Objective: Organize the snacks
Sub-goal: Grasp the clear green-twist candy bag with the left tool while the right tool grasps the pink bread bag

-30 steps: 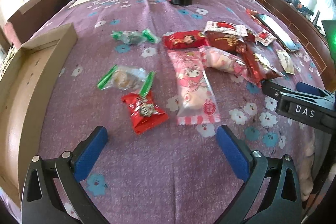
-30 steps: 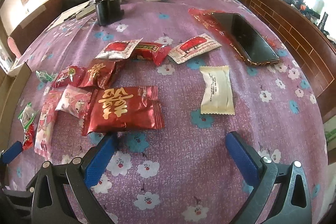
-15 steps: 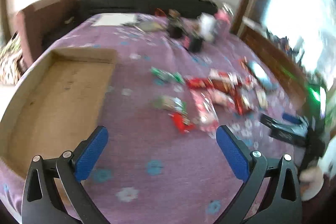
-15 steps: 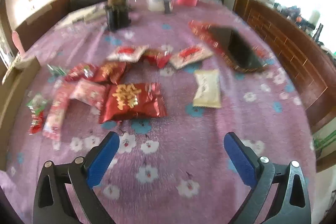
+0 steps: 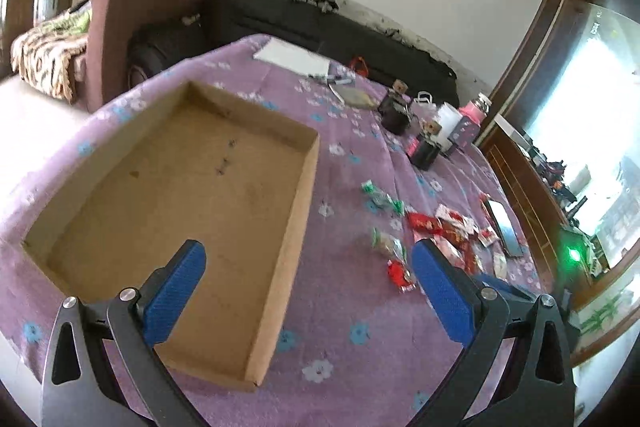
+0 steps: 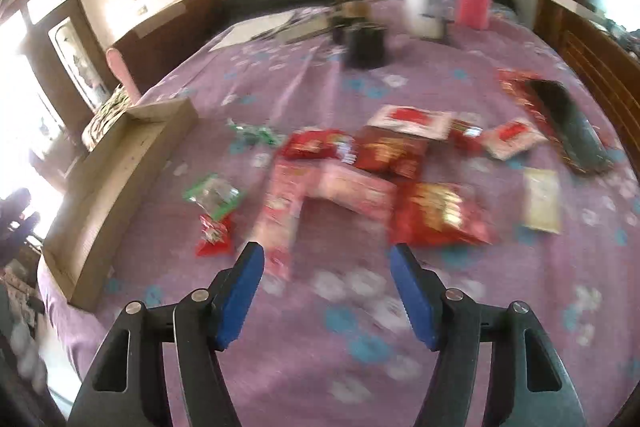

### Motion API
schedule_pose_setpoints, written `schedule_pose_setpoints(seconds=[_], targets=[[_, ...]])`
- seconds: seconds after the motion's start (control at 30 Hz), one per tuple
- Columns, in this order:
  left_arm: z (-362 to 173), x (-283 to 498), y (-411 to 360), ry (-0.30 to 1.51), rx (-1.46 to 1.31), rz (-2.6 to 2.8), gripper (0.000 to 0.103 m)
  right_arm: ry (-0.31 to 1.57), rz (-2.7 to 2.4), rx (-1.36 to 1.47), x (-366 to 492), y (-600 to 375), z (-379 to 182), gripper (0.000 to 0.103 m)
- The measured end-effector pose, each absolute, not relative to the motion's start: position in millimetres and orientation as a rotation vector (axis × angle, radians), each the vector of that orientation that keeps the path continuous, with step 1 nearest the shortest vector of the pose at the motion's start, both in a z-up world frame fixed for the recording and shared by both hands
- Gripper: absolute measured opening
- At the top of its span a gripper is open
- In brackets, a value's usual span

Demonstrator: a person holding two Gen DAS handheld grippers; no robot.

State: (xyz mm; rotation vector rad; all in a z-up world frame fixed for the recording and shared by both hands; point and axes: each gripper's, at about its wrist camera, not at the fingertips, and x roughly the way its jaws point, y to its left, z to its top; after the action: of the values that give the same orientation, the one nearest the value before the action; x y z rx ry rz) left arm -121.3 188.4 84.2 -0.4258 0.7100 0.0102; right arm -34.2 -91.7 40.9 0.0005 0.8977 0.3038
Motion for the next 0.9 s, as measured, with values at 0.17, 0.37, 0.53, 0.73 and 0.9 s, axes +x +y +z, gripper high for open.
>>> schedule_pose_setpoints(seconds=[0.17,0.37,0.53,0.73,0.9], targets=[[85,-122,183,0.731,-0.426,-0.024,0.103,0.93,0.276,-0.015,-12,-71,27,0.067],[90,-100,151,0.766,-0.36,-0.07,0.103,0.947,0.278,0.016,-3,-66,10,0.027],[82,-69,124,0.792,-0.343,-0.105,0.103,0.91,0.282,0.092,-11,-85,8,0.026],[47,-25,100,0.943,-0.329,-0.09,0.103,0.898,0.283,0.117,-13,-92,10,0.026],[28,-11,96,0.985,-0.332,-0.065,0.098,0.905,0.301,0.143,-10,-95,9,0.027]])
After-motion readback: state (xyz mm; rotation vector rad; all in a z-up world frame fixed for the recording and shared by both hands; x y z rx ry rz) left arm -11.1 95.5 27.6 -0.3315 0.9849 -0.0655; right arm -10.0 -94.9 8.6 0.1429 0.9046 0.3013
